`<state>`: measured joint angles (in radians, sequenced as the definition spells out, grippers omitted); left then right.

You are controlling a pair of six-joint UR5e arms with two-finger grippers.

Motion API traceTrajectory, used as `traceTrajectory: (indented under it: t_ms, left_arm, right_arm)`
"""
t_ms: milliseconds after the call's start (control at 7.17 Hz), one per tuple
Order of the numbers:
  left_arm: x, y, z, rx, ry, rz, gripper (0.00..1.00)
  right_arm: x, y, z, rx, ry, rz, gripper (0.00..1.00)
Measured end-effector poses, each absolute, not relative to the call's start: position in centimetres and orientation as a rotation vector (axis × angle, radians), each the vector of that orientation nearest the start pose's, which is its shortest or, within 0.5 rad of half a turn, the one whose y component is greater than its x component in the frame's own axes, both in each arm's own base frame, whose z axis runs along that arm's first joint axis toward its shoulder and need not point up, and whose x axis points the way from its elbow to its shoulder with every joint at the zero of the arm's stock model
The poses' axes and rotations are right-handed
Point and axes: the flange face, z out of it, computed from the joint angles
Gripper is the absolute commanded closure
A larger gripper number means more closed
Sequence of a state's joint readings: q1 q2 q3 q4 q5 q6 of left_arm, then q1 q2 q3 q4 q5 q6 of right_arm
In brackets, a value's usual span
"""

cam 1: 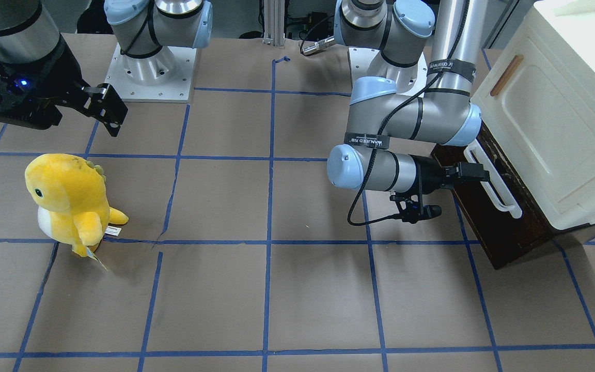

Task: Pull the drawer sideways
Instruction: 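Move the left gripper down to the white handle on the wooden drawer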

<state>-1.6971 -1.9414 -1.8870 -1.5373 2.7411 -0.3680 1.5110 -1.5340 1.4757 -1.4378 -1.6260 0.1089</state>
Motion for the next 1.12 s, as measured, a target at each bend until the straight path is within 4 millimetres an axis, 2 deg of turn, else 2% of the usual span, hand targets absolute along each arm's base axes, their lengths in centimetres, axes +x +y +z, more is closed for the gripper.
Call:
traceTrajectory:
  t_ms: [558,697,836,1115]
  left_arm:
    - [-8.9,-50.2,20.2,0.171,1.874,0.352,0.02]
    - [-8.6,-50.2,20.1,0.171,1.872,0.363,0.1]
    - [-8.5,-50.2,20.0,0.172,1.871,0.368,0.25]
    - [-8.4,-50.2,20.0,0.172,1.87,0.372,0.3]
  right_arm:
    - [9.7,-50.6,50.4,0.267,3.185,0.116,0.0]
    - [9.7,-50.6,50.4,0.267,3.185,0.116,0.0]
    - [9.7,-50.6,50.4,0.267,3.185,0.116,0.0]
    - [9.7,-50.6,50.4,0.267,3.185,0.116,0.0]
